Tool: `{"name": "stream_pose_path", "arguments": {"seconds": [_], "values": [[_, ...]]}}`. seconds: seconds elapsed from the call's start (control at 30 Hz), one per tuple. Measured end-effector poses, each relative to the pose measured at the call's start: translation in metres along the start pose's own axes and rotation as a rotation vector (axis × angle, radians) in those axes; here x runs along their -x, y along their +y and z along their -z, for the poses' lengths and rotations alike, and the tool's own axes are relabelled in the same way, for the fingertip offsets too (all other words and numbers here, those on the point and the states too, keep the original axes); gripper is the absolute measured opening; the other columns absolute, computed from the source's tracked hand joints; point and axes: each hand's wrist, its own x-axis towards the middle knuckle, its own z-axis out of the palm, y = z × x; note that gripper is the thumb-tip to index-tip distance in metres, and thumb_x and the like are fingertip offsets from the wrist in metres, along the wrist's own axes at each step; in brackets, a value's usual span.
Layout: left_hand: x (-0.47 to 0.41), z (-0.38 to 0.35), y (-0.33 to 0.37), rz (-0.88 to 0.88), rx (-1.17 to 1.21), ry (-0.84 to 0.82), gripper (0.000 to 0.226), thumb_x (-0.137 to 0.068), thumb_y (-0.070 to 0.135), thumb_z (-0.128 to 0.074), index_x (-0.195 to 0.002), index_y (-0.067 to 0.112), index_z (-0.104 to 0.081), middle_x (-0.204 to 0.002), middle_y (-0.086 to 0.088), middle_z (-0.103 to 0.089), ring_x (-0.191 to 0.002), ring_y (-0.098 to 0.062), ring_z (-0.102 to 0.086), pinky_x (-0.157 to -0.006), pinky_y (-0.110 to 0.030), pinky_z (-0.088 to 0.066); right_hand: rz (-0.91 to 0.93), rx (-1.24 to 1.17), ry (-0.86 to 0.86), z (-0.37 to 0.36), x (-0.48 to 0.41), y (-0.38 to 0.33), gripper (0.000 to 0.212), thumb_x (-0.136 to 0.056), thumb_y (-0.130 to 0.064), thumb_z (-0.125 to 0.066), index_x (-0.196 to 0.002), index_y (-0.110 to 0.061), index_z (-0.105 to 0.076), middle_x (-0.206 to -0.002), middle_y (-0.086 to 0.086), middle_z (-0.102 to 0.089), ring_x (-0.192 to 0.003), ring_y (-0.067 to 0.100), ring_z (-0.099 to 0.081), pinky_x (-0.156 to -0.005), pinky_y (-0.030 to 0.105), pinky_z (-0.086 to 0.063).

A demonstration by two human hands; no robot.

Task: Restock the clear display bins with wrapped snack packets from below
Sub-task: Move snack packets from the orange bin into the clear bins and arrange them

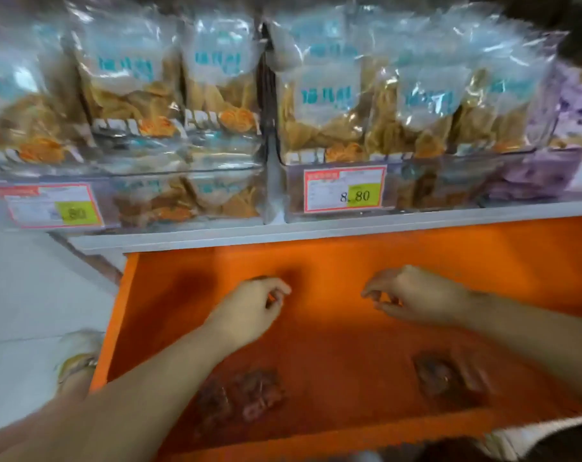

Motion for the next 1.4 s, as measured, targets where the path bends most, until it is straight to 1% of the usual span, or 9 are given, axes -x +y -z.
{"name": "stream_pose_path", "arguments": {"seconds": [0.17, 0.37, 0.57, 0.7, 0.8, 0.93, 1.07, 1.3, 1.4], "values": [[-0.046, -0.052, 0.006, 0.012, 0.023, -0.174, 0.024, -0.091, 0.010, -0.057, -0.110, 0.021, -0.065, -0.102, 0.006, -0.066, -0.093, -0.018, -0.065, -0.085, -0.031, -0.049, -0.081, 0.107, -0.257, -0.043, 0.012, 0.068, 0.040, -0.090, -0.031, -0.057, -0.130, -0.030, -0.049, -0.125, -0.008, -0.057, -0.113, 0.014, -0.055, -0.087, 0.028, -0.044], [-0.057, -0.095, -0.001, 0.111, 0.002, -0.311, 0.030, -0.092, 0.007, -0.056, -0.122, 0.013, -0.060, -0.120, -0.002, -0.063, -0.102, -0.012, -0.059, -0.082, -0.020, -0.041, -0.217, -0.020, -0.464, -0.101, 0.028, 0.118, 0.042, -0.086, -0.034, -0.063, -0.126, -0.030, -0.054, -0.122, -0.002, -0.060, -0.109, 0.021, -0.058, -0.086, 0.033, -0.048], [-0.059, -0.111, -0.004, 0.174, 0.029, -0.340, 0.023, -0.094, 0.014, -0.057, -0.116, 0.018, -0.062, -0.103, 0.006, -0.061, -0.088, -0.006, -0.054, -0.067, -0.014, -0.037, -0.292, -0.077, -0.649, -0.139, 0.032, 0.146, 0.061, -0.080, -0.046, -0.069, -0.134, -0.031, -0.046, -0.131, -0.003, -0.053, -0.114, 0.020, -0.054, -0.086, 0.034, -0.047], [-0.060, -0.122, -0.001, 0.176, 0.029, -0.359, 0.029, -0.095, 0.012, -0.054, -0.123, 0.016, -0.059, -0.104, 0.007, -0.057, -0.091, -0.004, -0.049, -0.069, -0.011, -0.031, -0.391, -0.169, -0.716, -0.139, 0.028, 0.141, 0.055, -0.078, -0.032, -0.075, -0.128, -0.022, -0.053, -0.125, 0.003, -0.058, -0.094, 0.017, -0.056, -0.075, 0.028, -0.045], [-0.059, -0.124, -0.001, 0.161, 0.014, -0.383, 0.028, -0.096, 0.015, -0.053, -0.123, 0.019, -0.058, -0.108, 0.008, -0.057, -0.091, -0.003, -0.048, -0.064, -0.009, -0.032, -0.339, -0.220, -0.808, -0.126, 0.021, 0.127, 0.036, -0.087, -0.027, -0.068, -0.118, -0.018, -0.053, -0.101, -0.002, -0.052, -0.073, 0.007, -0.044, -0.073, 0.028, -0.036], [-0.054, -0.112, -0.018, 0.185, -0.051, -0.443, 0.033, -0.096, 0.022, -0.053, -0.129, 0.021, -0.056, -0.125, 0.002, -0.058, -0.102, -0.009, -0.053, -0.080, -0.019, -0.037, -0.276, -0.327, -0.681, -0.114, 0.009, 0.099, 0.033, -0.090, -0.026, -0.064, -0.120, -0.021, -0.051, -0.096, -0.006, -0.047, -0.071, 0.005, -0.044, -0.069, 0.027, -0.038], [-0.037, -0.086, -0.050, 0.266, -0.128, -0.531, 0.038, -0.097, 0.024, -0.051, -0.135, 0.020, -0.051, -0.139, -0.001, -0.051, -0.123, -0.018, -0.050, -0.098, -0.026, -0.040, -0.215, -0.387, -0.507, -0.103, -0.014, 0.065, 0.050, -0.088, -0.032, -0.066, -0.133, -0.023, -0.046, -0.118, 0.001, -0.057, -0.080, 0.008, -0.050, -0.073, 0.026, -0.039], [0.005, -0.047, -0.106, 0.349, -0.130, -0.608, 0.053, -0.089, 0.022, -0.065, -0.138, 0.014, -0.047, -0.140, -0.004, -0.050, -0.123, -0.016, -0.051, -0.098, -0.021, -0.038, -0.153, -0.410, -0.444, -0.101, -0.071, -0.006, 0.056, -0.084, -0.037, -0.069, -0.131, -0.013, -0.050, -0.122, 0.008, -0.059, -0.099, 0.022, -0.058, -0.086, 0.038, -0.047], [0.013, -0.042, -0.122, 0.379, -0.149, -0.663, 0.061, -0.087, 0.020, -0.068, -0.142, 0.013, -0.042, -0.143, -0.004, -0.046, -0.127, -0.016, -0.047, -0.100, -0.021, -0.035, -0.078, -0.453, -0.471, -0.102, -0.091, -0.042, 0.048, -0.083, -0.031, -0.072, -0.123, -0.011, -0.053, -0.115, 0.009, -0.064, -0.086, 0.016, -0.058, -0.081, 0.033, -0.050]]}}
